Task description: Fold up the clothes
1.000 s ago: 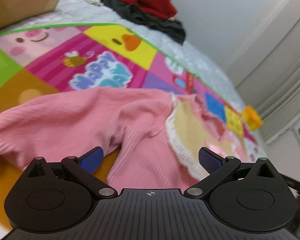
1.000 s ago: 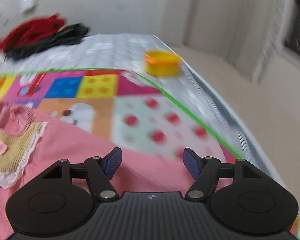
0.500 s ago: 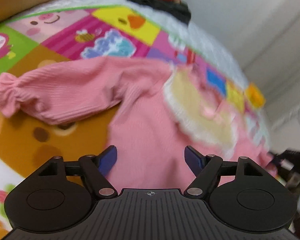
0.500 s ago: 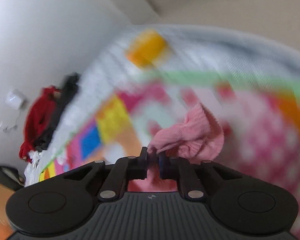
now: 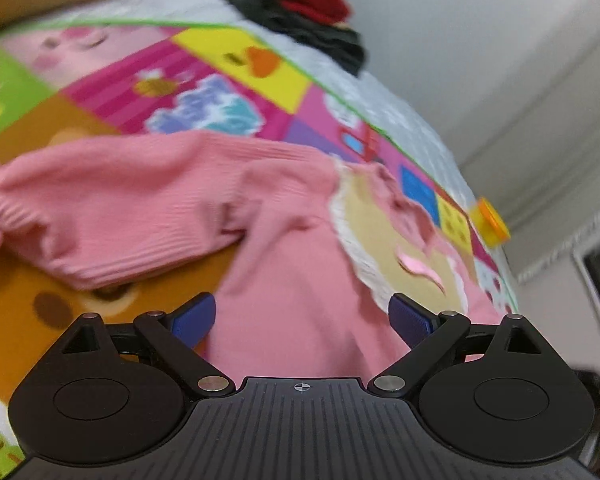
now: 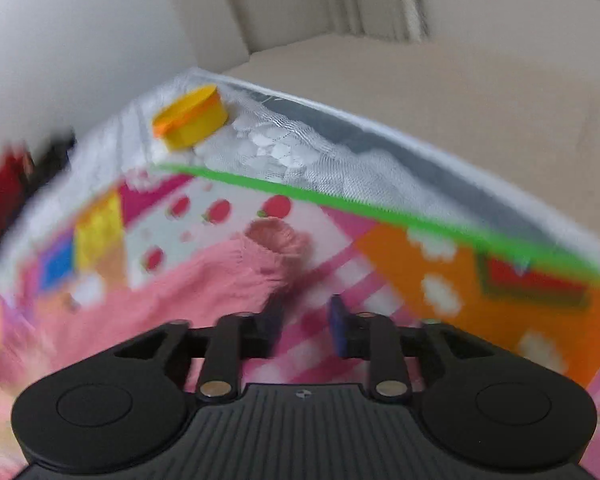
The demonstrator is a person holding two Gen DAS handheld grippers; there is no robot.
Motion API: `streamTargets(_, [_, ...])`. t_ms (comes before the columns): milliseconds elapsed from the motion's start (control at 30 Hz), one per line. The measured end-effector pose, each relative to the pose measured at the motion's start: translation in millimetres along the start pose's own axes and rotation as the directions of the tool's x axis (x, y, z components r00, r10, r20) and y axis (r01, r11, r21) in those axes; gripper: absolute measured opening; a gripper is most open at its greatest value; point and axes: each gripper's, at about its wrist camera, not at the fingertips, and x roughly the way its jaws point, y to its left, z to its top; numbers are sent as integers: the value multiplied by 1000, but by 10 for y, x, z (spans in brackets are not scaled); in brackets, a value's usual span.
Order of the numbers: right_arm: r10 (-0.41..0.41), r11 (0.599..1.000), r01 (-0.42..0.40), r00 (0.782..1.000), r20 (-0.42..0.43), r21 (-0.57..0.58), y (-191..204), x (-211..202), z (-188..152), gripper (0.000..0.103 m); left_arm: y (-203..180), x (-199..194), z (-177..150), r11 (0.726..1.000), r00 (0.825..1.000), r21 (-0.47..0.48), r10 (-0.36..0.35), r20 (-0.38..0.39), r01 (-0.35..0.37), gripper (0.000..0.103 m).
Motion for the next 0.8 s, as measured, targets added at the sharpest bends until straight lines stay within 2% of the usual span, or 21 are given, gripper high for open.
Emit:
streamTargets(33, [50,997,-50,999,6,59,-29,-11,-19,45,19,8,11,1000,1000,-6,5,0,-5,97])
streamTargets(67, [69,993,-69,998,9,97,-18,10,-35,56,9,12,13,1000,1000,2,9,1,-9,98])
streamTargets(100, [85,987,-85,996,12,133,-5,32,-51,62,-18,5,-1,1000,1000,19,10,2,-10,98])
streamTargets(133, [101,980,-102,995,15,169,9,55,-67,62,-45,-2,-15,999,1000,36,10,3,-10,98])
streamTargets(267, [43,965,-48,999,23,257,73,239,-134,61,-126,-46,-65,997,1000,81,8,19,-9,99])
streamTargets(300, [30,962,-37,999,31,269,100,284,-152,46,-116,-36,-63,997,1000,77,7,22,-9,99])
streamTargets(333, [29,970,-34,999,22,242,162,331,-126,34,-100,-25,-60,998,1000,69,8,22,-10,99])
streamTargets(367, [42,980,-45,999,21,195,256,306,-81,14,-85,-12,-56,998,1000,60,9,20,-11,99])
streamTargets(433, [68,993,-70,998,17,100,447,245,13,8,-53,14,-49,999,1000,43,12,16,-12,99])
streamTargets(500, [110,994,-109,990,85,-24,695,36,123,6,-36,-5,-37,1000,1000,30,1,22,-2,99])
streamTargets(567, [141,987,-129,980,139,-92,862,-148,210,6,-33,-33,-21,1000,999,22,-16,33,16,99])
streamTargets(633, [80,990,-62,987,140,-128,919,-152,279,6,-28,-40,-14,1000,999,15,-22,34,21,99])
streamTargets(700, [-57,984,69,995,79,-164,873,-5,312,9,-15,-36,-8,1000,999,8,-23,27,23,99])
streamTargets(767, [-199,955,210,977,74,-210,794,87,243,14,-3,-32,-3,1000,999,0,-24,21,24,99])
streamTargets(800, [-221,943,234,972,80,-235,770,62,161,16,6,-28,-2,1000,1000,-4,-25,16,25,99])
